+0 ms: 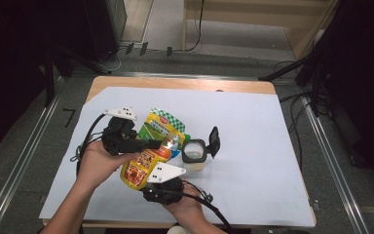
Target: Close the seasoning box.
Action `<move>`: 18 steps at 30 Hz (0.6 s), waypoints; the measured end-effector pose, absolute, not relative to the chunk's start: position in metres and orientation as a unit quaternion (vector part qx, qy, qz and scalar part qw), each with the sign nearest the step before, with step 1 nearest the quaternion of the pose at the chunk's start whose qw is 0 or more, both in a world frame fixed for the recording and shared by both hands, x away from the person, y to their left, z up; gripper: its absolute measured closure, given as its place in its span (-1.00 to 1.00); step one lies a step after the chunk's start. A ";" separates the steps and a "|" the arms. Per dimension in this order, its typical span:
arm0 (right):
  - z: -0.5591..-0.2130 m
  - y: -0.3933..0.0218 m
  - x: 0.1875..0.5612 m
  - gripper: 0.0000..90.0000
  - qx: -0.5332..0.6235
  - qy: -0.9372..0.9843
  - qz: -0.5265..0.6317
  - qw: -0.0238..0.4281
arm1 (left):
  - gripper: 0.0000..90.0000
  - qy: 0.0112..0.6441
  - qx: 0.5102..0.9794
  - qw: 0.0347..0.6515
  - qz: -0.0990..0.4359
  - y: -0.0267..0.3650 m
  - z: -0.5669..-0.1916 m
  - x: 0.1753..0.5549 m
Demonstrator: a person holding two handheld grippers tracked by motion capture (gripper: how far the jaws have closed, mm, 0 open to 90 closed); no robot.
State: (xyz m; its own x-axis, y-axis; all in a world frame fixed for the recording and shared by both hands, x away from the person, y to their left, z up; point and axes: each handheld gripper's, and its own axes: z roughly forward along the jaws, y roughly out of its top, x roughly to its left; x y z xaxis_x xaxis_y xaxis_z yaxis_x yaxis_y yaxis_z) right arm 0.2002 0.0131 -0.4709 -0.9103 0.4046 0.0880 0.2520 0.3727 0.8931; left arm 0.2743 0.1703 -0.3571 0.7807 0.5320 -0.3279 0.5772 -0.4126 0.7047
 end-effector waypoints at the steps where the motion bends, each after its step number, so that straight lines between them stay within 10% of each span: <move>1: -0.470 0.013 0.200 0.37 0.198 0.826 0.524 0.070 | 0.77 0.329 0.842 0.427 -0.025 0.169 -0.357 0.274; 18: -0.462 0.011 0.194 0.29 0.191 0.824 0.533 0.017 | 0.62 0.339 0.845 0.411 -0.050 0.151 -0.364 0.282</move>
